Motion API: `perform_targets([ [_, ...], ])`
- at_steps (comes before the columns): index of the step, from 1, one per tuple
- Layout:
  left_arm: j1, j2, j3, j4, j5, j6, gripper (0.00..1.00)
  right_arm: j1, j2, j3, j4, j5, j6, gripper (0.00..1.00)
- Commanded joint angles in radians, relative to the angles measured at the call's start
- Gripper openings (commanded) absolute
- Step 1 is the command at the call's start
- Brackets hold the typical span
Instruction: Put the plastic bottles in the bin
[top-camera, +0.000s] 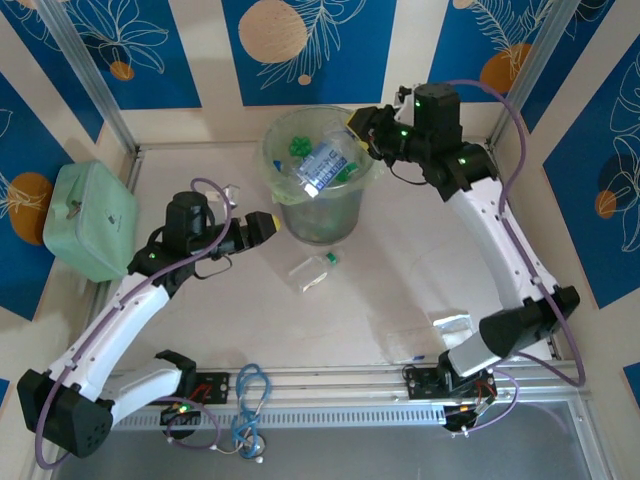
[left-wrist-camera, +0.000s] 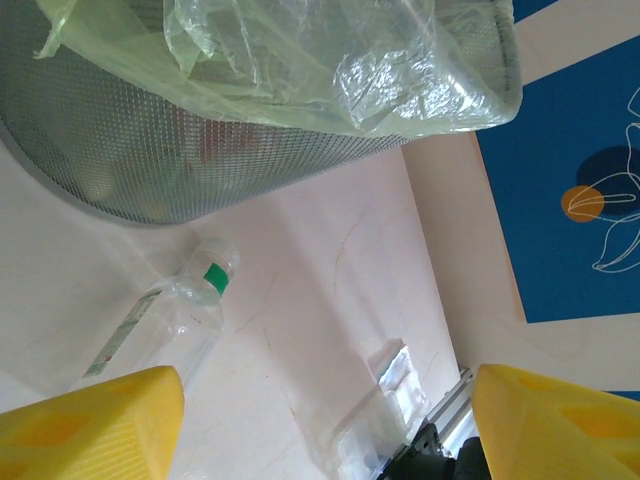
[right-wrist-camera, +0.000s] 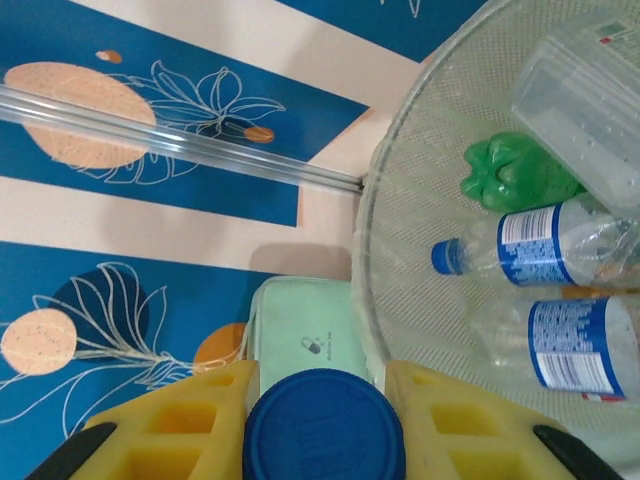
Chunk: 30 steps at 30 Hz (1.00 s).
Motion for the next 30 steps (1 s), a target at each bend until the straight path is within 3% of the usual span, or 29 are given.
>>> perform_targets([
  [1, -0.012, -0.008, -0.007, 0.023, 0.024, 0.041, 0.75, -0.011, 0.051, 0.054, 0.028, -0.003, 0.001, 0.23],
  [13, -0.02, -0.006, -0.043, 0.043, 0.013, 0.042, 0.75, -0.016, 0.14, 0.063, 0.078, 0.18, 0.112, 0.23],
  [15, -0.021, -0.007, -0.049, 0.054, 0.024, 0.044, 0.77, -0.011, 0.155, 0.068, 0.076, 0.188, 0.135, 0.3],
  [17, -0.026, -0.005, -0.057, 0.066, 0.036, 0.049, 0.8, 0.002, 0.165, 0.068, 0.063, 0.202, 0.135, 0.55],
  [20, -0.036, 0.004, -0.06, 0.064, 0.037, 0.07, 0.84, 0.013, 0.158, 0.047, 0.029, 0.225, 0.124, 0.76],
  [24, -0.058, 0.021, -0.065, 0.058, 0.023, 0.109, 0.88, 0.006, 0.086, -0.051, 0.041, 0.244, 0.122, 0.82],
  [30, -0.109, 0.078, -0.07, 0.022, -0.017, 0.19, 0.9, -0.004, -0.047, -0.166, 0.051, 0.256, 0.093, 0.82],
])
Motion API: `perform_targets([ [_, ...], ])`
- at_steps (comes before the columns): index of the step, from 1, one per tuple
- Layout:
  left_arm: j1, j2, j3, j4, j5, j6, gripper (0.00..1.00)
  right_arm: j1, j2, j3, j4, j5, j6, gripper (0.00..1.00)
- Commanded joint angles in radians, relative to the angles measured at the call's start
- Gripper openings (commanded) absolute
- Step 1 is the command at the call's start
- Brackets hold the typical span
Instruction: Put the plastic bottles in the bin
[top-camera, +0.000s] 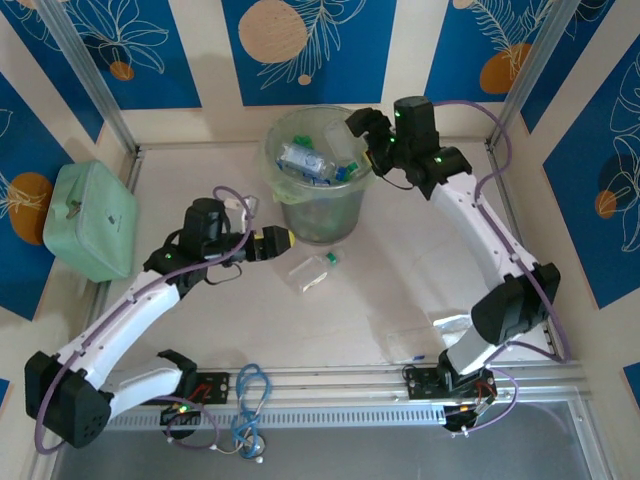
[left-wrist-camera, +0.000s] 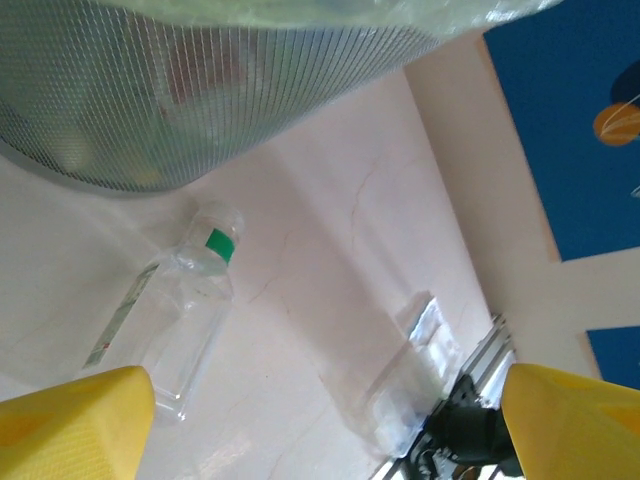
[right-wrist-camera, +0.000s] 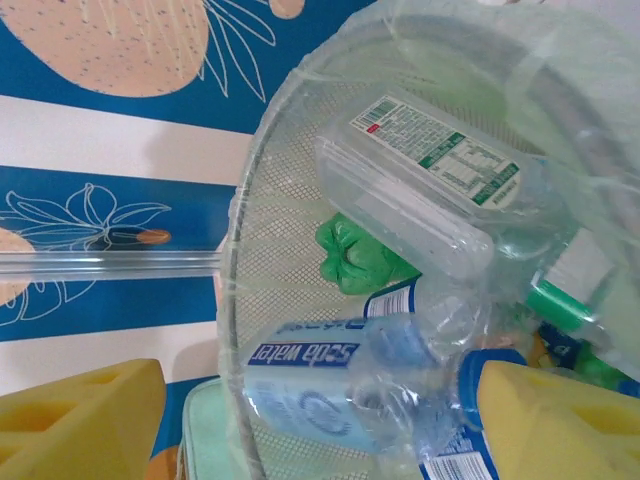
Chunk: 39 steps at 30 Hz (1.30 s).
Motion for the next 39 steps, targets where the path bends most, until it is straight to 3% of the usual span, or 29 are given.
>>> perform_targets([
  [1, -0.037, 0.026, -0.016, -0.026, -0.032, 0.087, 0.91, -0.005, -0.104, -0.044, -0.009, 0.025, -0.031, 0.81],
  [5, -0.089, 0.071, -0.013, -0.055, -0.071, 0.171, 0.91, -0.002, -0.194, -0.117, -0.026, -0.002, -0.063, 0.78],
  [11, -0.203, 0.153, 0.03, -0.158, -0.253, 0.382, 0.91, 0.014, -0.362, -0.28, -0.079, -0.014, -0.106, 0.74],
  [16, -0.263, 0.257, 0.071, -0.197, -0.331, 0.488, 0.89, 0.014, -0.523, -0.462, -0.137, -0.01, -0.101, 0.73],
  [27, -0.269, 0.423, 0.128, -0.154, -0.437, 0.587, 0.93, -0.007, -0.771, -0.739, -0.209, -0.041, -0.041, 0.8],
  [39, -0.268, 0.538, 0.154, -0.13, -0.418, 0.634, 0.85, -0.052, -0.795, -0.753, -0.219, -0.071, -0.043, 0.8],
])
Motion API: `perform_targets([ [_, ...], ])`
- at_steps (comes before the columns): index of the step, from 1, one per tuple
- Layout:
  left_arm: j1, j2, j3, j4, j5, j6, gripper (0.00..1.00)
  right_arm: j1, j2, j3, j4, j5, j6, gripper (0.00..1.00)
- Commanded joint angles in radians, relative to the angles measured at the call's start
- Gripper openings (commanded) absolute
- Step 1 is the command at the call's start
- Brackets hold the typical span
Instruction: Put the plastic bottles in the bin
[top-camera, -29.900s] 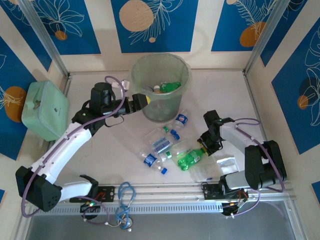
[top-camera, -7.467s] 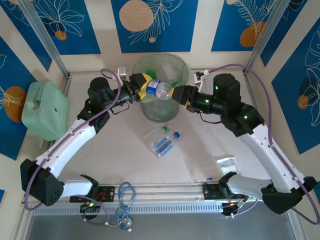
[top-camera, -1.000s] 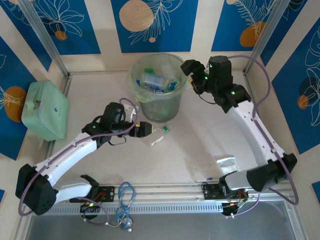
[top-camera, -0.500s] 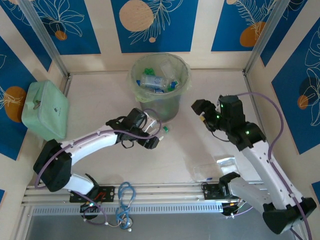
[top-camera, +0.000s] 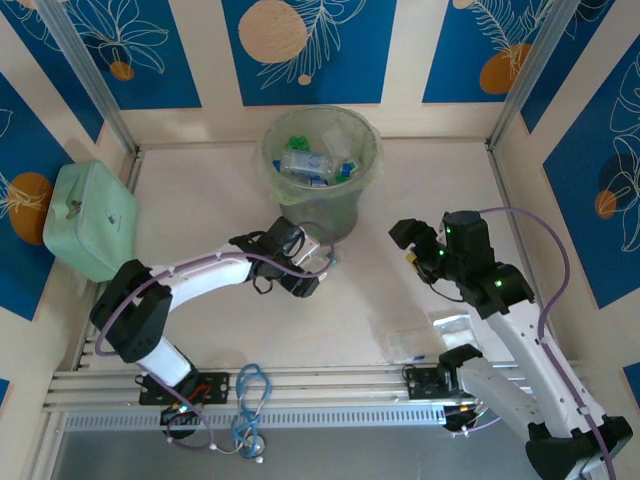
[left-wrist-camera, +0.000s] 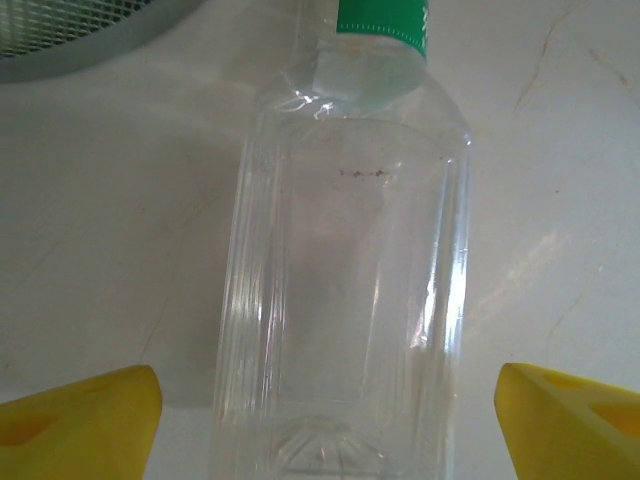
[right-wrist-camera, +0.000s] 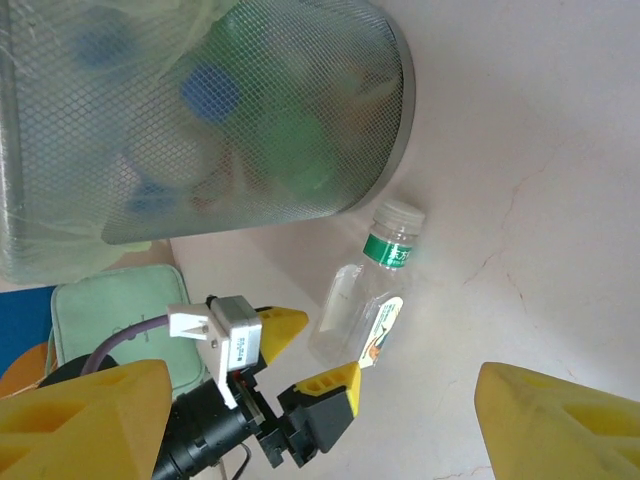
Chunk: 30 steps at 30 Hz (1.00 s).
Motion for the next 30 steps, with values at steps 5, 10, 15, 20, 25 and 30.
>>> perform_targets([
  [5, -0.005, 0.075, 0.062, -0.012, 0.003, 0.044, 0.79, -0.037, -0.016, 0.014, -0.018, -0.044, 0.001, 0.79],
  [10, -0.006, 0.097, 0.076, -0.024, 0.01, 0.047, 0.7, -0.061, -0.02, 0.019, -0.023, -0.055, 0.004, 0.77],
  [15, -0.006, 0.096, 0.067, -0.026, 0.013, 0.046, 0.63, -0.093, -0.019, 0.035, -0.029, -0.072, -0.006, 0.74],
  [20, -0.014, 0.065, 0.068, -0.056, 0.037, 0.038, 0.55, -0.123, -0.017, 0.067, -0.043, -0.091, -0.024, 0.73],
  [25, -0.067, -0.095, 0.058, -0.088, 0.112, 0.02, 0.54, -0.159, 0.018, 0.134, -0.069, -0.146, -0.096, 0.72],
  [30, -0.134, -0.246, 0.116, -0.165, 0.114, 0.043, 0.54, -0.239, 0.178, 0.28, -0.118, -0.405, -0.269, 0.74],
])
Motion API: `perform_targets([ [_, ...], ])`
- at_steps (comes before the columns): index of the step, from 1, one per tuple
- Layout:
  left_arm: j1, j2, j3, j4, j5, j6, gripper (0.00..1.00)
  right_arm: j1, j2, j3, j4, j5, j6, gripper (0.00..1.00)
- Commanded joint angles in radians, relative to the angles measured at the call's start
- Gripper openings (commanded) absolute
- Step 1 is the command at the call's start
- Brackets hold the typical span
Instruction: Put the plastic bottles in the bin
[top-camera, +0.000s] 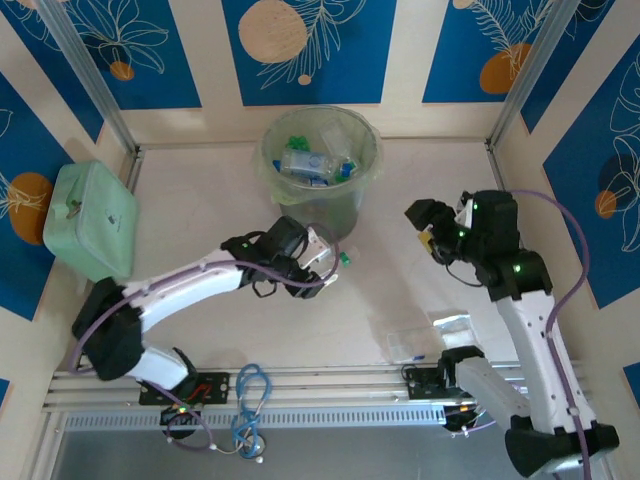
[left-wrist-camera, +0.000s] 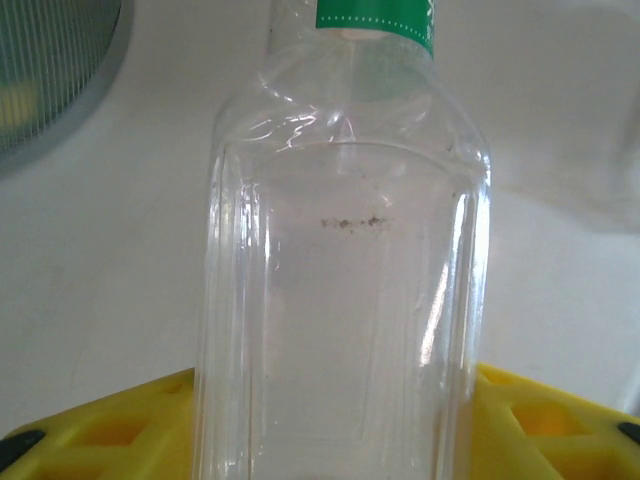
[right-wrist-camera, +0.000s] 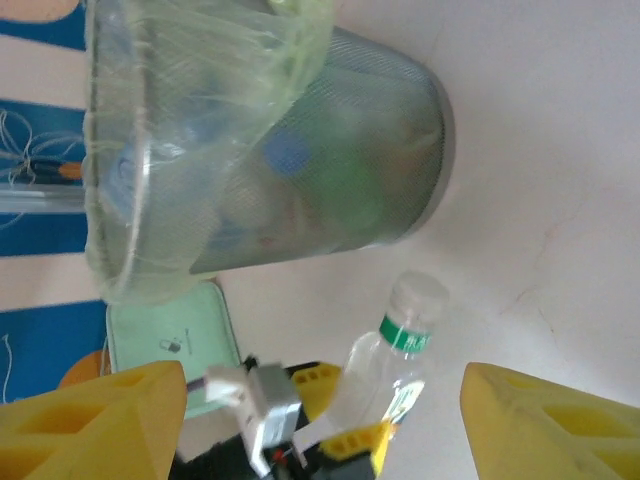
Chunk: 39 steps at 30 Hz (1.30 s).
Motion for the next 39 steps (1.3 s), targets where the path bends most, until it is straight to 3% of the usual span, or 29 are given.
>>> perform_targets([
  [1, -0.04, -0.097, 0.067, -0.077, 0.022, 0.028, 0.54, -0.036, 0.111, 0.102, -0.058, -0.248, -0.17, 0.74],
  [8, -0.119, -0.159, 0.196, -0.146, -0.049, 0.127, 0.54, -0.023, 0.204, 0.179, -0.061, -0.518, -0.359, 0.82],
  [20, -0.132, -0.159, 0.308, -0.163, -0.063, 0.18, 0.54, 0.11, 0.205, 0.138, -0.071, -0.465, -0.408, 0.78],
  [36, -0.132, -0.163, 0.282, -0.127, -0.085, 0.175, 0.54, 0.2, 0.21, 0.125, -0.035, -0.406, -0.386, 0.36],
  [38, -0.133, -0.16, 0.274, -0.117, -0.105, 0.164, 0.57, 0.202, 0.204, 0.126, -0.033, -0.4, -0.385, 0.32],
  [39, -0.131, -0.158, 0.269, -0.11, -0.119, 0.149, 0.63, 0.203, 0.2, 0.126, -0.031, -0.398, -0.385, 0.29],
])
